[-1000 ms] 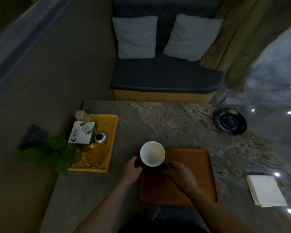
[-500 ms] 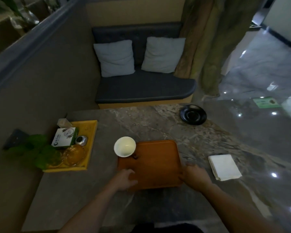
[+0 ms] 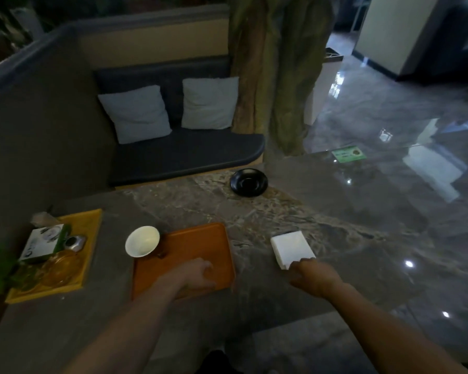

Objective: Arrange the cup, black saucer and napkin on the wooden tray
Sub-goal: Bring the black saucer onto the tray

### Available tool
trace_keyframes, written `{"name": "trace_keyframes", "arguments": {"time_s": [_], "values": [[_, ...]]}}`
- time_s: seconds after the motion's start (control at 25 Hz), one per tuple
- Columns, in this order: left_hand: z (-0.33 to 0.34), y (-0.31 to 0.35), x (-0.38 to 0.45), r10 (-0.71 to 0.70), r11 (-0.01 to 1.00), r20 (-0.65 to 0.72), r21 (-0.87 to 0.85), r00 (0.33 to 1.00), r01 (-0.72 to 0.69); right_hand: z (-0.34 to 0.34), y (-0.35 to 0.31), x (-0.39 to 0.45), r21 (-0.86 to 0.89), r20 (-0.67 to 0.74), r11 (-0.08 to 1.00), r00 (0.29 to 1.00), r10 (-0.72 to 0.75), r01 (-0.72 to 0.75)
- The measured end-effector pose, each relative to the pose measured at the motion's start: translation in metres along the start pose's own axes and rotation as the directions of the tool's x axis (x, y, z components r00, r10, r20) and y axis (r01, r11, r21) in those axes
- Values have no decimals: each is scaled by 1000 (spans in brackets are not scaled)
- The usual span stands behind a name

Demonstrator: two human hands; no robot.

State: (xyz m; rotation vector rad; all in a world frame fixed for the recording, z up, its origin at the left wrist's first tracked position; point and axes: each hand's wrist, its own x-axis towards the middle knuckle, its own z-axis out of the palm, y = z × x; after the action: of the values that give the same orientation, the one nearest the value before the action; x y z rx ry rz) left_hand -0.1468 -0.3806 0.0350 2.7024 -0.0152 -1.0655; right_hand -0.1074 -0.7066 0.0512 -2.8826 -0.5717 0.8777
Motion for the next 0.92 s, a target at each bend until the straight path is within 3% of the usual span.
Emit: {"name": "trace_keyframes", "arguments": {"time_s": [0.44, 0.92], "values": [[-49, 33, 66, 73, 988, -2, 140, 997, -72, -26, 56, 40, 65, -39, 997, 998, 54, -52], [-120, -39, 157, -8, 998, -92, 63, 996, 14, -77, 44, 170, 36, 21, 999, 999, 32, -33]]}}
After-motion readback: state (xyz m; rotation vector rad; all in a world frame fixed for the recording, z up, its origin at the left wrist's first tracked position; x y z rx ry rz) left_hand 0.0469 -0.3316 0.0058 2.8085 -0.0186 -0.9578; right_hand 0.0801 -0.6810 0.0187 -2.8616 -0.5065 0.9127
